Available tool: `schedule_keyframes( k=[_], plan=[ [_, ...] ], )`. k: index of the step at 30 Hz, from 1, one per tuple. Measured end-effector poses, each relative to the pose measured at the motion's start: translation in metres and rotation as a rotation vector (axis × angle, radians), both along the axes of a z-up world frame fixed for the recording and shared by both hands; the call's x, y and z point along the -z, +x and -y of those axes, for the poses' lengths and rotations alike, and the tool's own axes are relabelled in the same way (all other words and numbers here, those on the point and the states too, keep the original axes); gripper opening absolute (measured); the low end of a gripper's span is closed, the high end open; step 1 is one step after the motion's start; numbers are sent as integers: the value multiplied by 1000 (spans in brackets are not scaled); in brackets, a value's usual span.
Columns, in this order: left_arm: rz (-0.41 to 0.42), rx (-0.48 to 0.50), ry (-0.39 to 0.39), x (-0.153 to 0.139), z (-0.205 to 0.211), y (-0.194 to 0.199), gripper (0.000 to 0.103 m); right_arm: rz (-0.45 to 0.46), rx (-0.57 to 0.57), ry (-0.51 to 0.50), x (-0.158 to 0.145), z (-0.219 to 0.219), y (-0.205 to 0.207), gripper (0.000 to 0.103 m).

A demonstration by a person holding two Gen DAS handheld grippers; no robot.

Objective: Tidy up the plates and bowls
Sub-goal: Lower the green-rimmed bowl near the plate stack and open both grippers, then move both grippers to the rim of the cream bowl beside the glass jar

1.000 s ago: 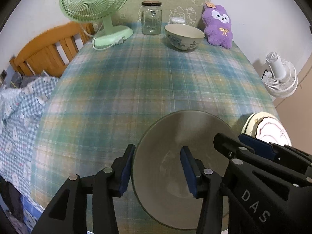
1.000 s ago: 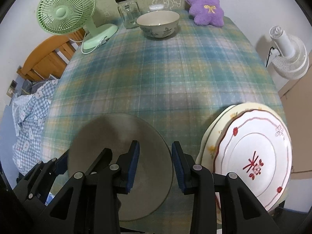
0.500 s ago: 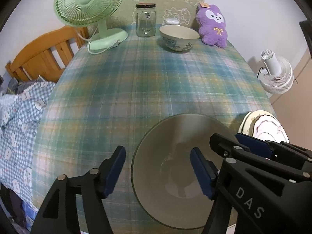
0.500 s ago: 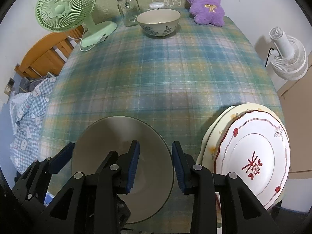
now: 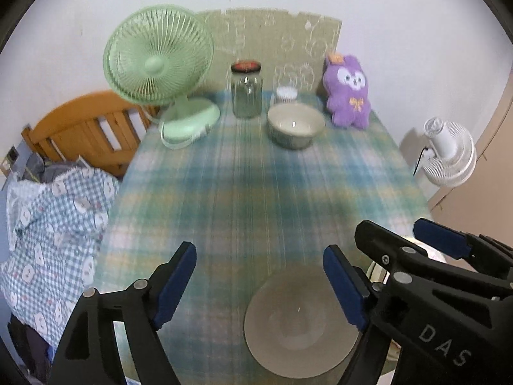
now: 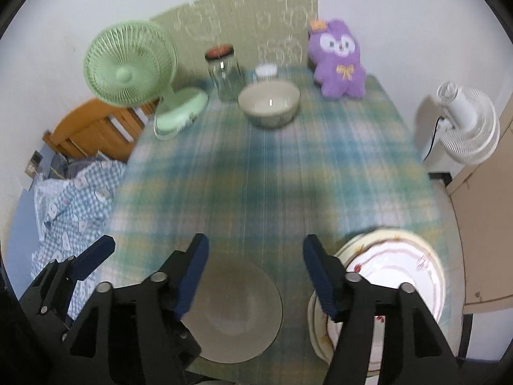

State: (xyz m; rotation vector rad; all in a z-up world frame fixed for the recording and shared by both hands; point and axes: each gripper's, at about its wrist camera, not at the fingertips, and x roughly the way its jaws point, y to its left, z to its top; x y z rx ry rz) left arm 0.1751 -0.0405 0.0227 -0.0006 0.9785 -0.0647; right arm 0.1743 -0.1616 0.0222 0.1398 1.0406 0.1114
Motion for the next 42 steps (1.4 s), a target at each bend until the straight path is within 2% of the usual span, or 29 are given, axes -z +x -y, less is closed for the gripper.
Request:
schedule_keyframes(
  k=[8,11,13,18,25,28,34,38,42],
  plan=[
    [50,54,-16,-38,0,36,86,80,42,-56,-51,-1,22,69],
    [88,83,-3,-47,3,51,87,102,68,-64,-60,2,35,69],
    [90,82,0,-48,4,61,91,120,72,-74,-63,3,46,69],
    [82,62,-12,-41,9,98,91,151,54,-95,-63,8,78,69],
    [86,-8,41,-13,30,156,91,154,14,-116,-39,21,146,69],
    [94,-16,66,1,39,177,87,134,4,-112,-21,29,177,69],
    [46,-46,52,37,46,219,84,103,-8,-113,16,39,224,69],
    [5,-79,51,65,45,241,76,81,-4,-114,43,42,248,69],
    [-20,-89,72,86,46,256,74,57,-5,-104,69,45,266,67]
  ],
)
